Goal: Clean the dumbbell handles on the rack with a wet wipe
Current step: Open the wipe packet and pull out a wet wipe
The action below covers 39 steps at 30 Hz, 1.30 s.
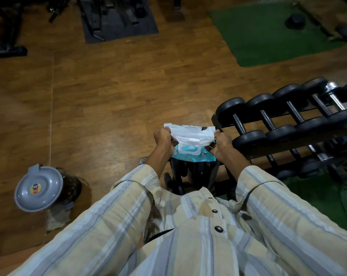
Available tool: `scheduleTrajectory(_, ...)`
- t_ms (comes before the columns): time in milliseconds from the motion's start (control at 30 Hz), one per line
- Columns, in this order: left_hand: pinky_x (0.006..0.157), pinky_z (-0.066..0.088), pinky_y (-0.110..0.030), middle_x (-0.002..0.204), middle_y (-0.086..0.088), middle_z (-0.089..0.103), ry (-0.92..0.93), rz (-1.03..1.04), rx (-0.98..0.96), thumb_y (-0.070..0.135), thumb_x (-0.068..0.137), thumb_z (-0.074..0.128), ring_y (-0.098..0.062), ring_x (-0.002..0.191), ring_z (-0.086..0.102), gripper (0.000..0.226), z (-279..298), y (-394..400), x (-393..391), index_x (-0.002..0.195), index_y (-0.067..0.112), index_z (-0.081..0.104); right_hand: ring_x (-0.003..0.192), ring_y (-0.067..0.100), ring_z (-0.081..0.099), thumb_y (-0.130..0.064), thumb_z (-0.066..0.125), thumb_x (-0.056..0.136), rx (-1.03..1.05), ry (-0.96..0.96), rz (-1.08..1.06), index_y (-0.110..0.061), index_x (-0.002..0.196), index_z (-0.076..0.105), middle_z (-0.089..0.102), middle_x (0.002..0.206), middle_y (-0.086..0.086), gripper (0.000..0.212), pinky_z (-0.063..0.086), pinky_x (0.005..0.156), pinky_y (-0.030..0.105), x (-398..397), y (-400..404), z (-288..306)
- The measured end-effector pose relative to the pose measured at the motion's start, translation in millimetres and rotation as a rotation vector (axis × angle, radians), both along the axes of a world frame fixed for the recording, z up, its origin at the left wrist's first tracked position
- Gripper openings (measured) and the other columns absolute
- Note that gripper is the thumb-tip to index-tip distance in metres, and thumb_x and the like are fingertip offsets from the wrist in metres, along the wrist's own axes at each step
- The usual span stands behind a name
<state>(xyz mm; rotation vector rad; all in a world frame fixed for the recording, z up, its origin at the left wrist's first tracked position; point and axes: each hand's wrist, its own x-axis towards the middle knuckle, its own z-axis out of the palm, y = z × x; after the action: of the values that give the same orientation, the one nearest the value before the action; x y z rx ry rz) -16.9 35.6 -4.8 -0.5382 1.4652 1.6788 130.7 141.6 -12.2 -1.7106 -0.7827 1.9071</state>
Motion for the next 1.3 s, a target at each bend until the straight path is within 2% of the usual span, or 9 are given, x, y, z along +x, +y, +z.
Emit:
scheduleTrajectory(167,0.069,0.047,-0.042,0.092,-0.012,0.055,0.033,0.024,-0.072,0.000,0.091,0.047,-0.025,0.080,0.054,0.013,-11,-1,-2,0.087,0.009,0.054,0.098,0.031,0.062,-0.024,0.046,0.105,0.156,-0.210,0.017,-0.011,0.116,0.062,0.063,0.112,0.011,0.024,0.056,0.093,0.051,-2,6,-4)
scheduleTrajectory(300,0.072,0.046,-0.038,0.096,-0.011,0.056,0.079,-0.031,-0.141,0.005,0.094,0.050,-0.025,0.083,0.054,0.015,-11,-4,-3,0.080,0.011,0.051,0.101,0.033,0.063,-0.028,0.046,0.107,0.215,-0.307,0.041,-0.003,0.123,0.064,0.066,0.114,0.016,0.035,0.056,0.092,0.047,-5,4,-6)
scheduleTrajectory(433,0.077,0.052,-0.038,0.101,-0.010,0.063,0.113,-0.137,-0.140,0.023,0.097,0.061,-0.027,0.087,0.060,0.017,-5,-4,-1,0.083,0.014,0.058,0.087,0.028,0.067,-0.034,0.067,0.098,0.156,-0.014,0.162,-0.007,0.090,0.069,0.071,0.095,0.012,0.029,0.057,0.086,0.048,-7,-10,1)
scheduleTrajectory(533,0.083,0.062,-0.044,0.097,-0.010,0.077,0.082,-0.370,-0.155,0.080,0.052,0.084,-0.028,0.083,0.074,0.087,-9,-3,1,0.098,0.007,0.071,0.091,0.025,0.069,-0.023,0.076,0.091,0.143,0.092,0.354,-0.012,0.095,0.073,0.073,0.098,0.008,0.012,0.058,0.080,0.040,-1,-14,1)
scheduleTrajectory(600,0.085,0.063,-0.048,0.100,-0.013,0.079,0.137,-0.496,-0.149,0.071,0.035,0.095,-0.028,0.087,0.077,0.097,-17,-5,7,0.099,0.001,0.073,0.084,0.020,0.070,-0.019,0.075,0.092,0.153,0.076,0.330,-0.016,0.096,0.072,0.073,0.093,0.003,0.006,0.057,0.070,0.031,-1,-13,0)
scheduleTrajectory(867,0.092,0.058,-0.060,0.103,-0.025,0.076,0.236,-0.762,-0.189,0.013,0.053,0.099,-0.040,0.100,0.074,0.051,-26,-11,4,0.091,-0.006,0.071,0.078,0.020,0.067,-0.012,0.067,0.097,0.239,0.008,0.160,-0.015,0.091,0.067,0.070,0.090,0.004,0.007,0.056,0.062,0.028,7,0,-10)
scheduleTrajectory(967,0.087,0.062,-0.051,0.098,-0.016,0.076,0.314,-0.744,-0.252,0.020,0.062,0.096,-0.029,0.089,0.074,0.040,-26,-7,3,0.087,0.004,0.069,0.079,0.023,0.067,-0.013,0.067,0.097,0.267,-0.063,0.084,-0.016,0.091,0.066,0.070,0.089,0.005,0.007,0.060,0.070,0.036,6,1,-13)
scheduleTrajectory(1167,0.097,0.058,-0.049,0.133,-0.014,0.062,0.383,-0.605,-0.274,0.039,0.064,0.086,-0.034,0.115,0.066,0.086,-16,-6,7,0.135,0.004,0.054,0.077,0.024,0.065,-0.014,0.064,0.099,0.307,-0.117,-0.034,-0.009,0.103,0.065,0.069,0.093,0.011,0.007,0.057,0.070,0.037,4,6,-18)
scheduleTrajectory(1300,0.104,0.054,-0.044,0.139,-0.011,0.060,0.445,-0.525,-0.323,0.029,0.089,0.078,-0.031,0.122,0.062,0.062,-13,-1,9,0.140,0.004,0.055,0.079,0.025,0.066,-0.015,0.064,0.098,0.330,-0.142,-0.074,-0.008,0.101,0.066,0.069,0.089,0.010,0.008,0.058,0.074,0.040,3,7,-18)
